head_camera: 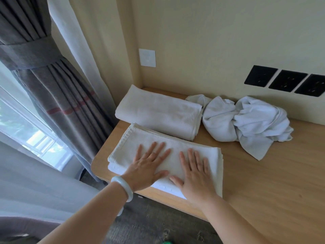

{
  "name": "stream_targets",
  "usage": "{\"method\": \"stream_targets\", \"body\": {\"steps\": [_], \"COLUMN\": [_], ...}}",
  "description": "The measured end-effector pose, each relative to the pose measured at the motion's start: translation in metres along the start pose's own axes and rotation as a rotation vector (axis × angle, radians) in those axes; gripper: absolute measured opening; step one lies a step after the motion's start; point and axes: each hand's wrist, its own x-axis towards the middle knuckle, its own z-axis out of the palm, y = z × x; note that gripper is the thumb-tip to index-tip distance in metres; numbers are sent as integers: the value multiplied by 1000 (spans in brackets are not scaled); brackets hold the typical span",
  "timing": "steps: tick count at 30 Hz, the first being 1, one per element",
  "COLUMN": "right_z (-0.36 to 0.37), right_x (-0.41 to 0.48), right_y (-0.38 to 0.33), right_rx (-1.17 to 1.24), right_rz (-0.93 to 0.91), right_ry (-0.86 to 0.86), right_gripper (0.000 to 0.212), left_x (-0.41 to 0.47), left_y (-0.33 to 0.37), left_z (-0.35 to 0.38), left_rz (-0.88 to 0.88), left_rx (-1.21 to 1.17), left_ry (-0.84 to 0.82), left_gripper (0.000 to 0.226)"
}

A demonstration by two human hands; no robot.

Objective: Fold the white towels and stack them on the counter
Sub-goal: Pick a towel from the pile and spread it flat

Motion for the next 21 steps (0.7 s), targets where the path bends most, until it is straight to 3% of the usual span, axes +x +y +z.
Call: {"method": "stream_targets", "body": {"steps": [9,15,18,21], "right_z": [-15,-29,-28,-54], "right_x": [-19,-13,-11,-13], "right_y": [45,43,53,76], "right_rx": [34,103,201,445], "right_rz": [26,10,-13,-6], "right_ry": [-126,-62,-106,-95], "right_gripper": [107,112,119,113], "left_x": [-8,28,47,68], "left_y": [-38,11,34,61], "left_z": [-13,-15,0,-3], "left_rz": [-151,-36,-146,-248], "left_rx": [25,37,-37,-118], "left_ry": [-64,13,25,44], "left_gripper": [83,89,97,116]}}
